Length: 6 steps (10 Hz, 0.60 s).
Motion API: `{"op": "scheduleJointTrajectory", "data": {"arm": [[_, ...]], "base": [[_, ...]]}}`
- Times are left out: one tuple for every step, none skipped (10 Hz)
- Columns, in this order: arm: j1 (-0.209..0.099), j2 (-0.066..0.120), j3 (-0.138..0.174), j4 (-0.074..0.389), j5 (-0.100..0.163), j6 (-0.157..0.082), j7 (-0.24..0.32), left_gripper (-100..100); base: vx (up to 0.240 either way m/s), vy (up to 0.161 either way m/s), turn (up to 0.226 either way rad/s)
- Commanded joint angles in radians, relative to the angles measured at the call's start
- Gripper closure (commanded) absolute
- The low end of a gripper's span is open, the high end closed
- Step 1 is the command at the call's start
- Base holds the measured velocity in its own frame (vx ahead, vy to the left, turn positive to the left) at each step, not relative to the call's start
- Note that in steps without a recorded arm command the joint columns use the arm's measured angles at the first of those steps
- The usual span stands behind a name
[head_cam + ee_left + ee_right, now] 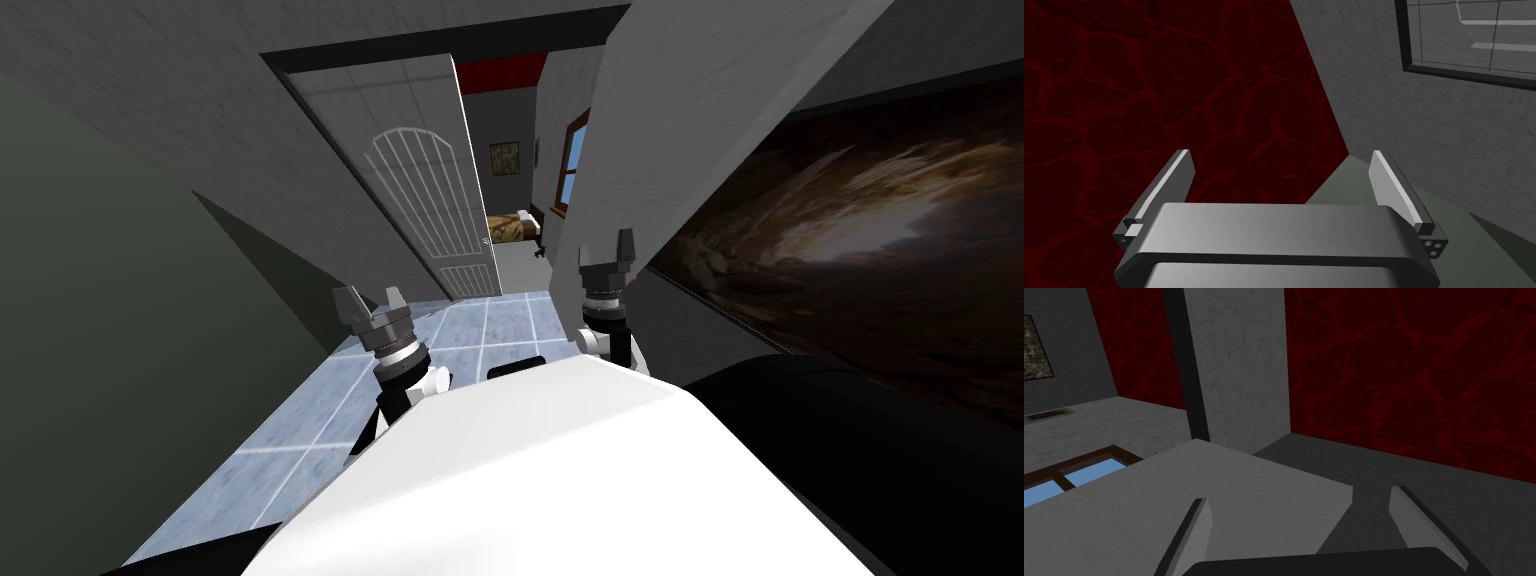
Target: Pull the door open
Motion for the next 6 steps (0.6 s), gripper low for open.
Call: {"op": "scheduleJointTrajectory", "data": {"arm": [[-0.014, 0.012, 0.002, 0.029, 0.002, 0.009, 0.006, -100], [-0.014, 0.012, 0.002, 0.029, 0.002, -0.042, 0.006, -100], [-0.014, 0.012, 0.002, 0.029, 0.002, -0.009, 0.006, -100], [-0.014, 0.012, 0.002, 0.029, 0.002, 0.009, 0.006, -100], [-0.03, 0.024, 0.005, 0.062, 0.005, 0.019, 0.012, -100], [-0.036, 0.028, 0.006, 0.074, 0.006, 0.022, 0.014, -100]], "base": [[0.09, -0.007, -0.043], [0.112, 0.005, -0.027], [0.072, 0.001, 0.003], [0.03, -0.006, 0.003], [0.105, -0.018, -0.053], [0.158, -0.028, -0.046]]}}
